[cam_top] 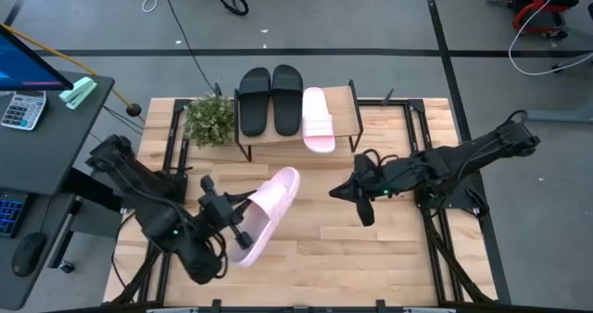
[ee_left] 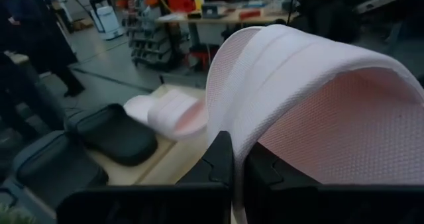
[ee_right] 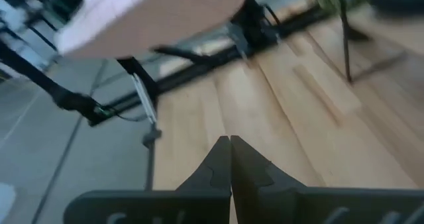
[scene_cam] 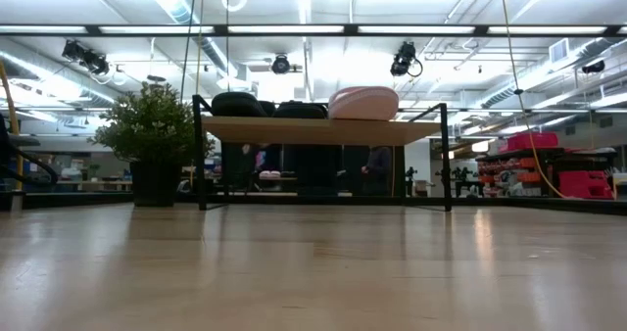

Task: Pick and place slides into the shelf
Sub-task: Put the pink slide on the shelf

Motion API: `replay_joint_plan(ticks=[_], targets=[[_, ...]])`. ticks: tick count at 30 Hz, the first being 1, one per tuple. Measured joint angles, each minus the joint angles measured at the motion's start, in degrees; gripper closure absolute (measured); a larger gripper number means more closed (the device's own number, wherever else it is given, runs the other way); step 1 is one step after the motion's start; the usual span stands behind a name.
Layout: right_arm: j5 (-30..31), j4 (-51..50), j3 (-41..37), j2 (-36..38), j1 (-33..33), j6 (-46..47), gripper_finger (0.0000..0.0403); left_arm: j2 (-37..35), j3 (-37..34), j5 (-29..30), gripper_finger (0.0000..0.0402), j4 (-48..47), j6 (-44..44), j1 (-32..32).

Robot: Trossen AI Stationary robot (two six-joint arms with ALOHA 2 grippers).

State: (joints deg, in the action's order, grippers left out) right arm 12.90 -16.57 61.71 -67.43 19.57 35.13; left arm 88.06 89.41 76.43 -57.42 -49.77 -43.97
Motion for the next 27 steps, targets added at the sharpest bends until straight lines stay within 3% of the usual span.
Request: replay_joint_plan(ticks=[5,10,19,23,27], targets=[[-3.3,5.5,3.3,0.6,0.0,-8.1,0.0402,-1.5,0.0,0.5,0.0391,7.3,6.4,-1.0],[-6.0,5.4,8.5,0.6,0.0,-18.3,0.0401,-1.6,0.0,-3.4,0.0391,18.0,13.5,-1.0],[-8.2,-8.4,17.9,0.5,-0.4,-27.6,0.0399,-1.6,0.0,-22.7,0.0391,46.7,38.4,3.4],[-10.5,-15.8,22.8,0.6,-0.4,-30.1,0.0399,-1.8,0.0,-29.2,0.0391,49.5,41.8,7.3],[-11.6,-25.2,28.1,0.6,-0.2,-32.1,0.0399,-2.7,0.0,-39.6,0.0391,48.7,41.5,12.2]])
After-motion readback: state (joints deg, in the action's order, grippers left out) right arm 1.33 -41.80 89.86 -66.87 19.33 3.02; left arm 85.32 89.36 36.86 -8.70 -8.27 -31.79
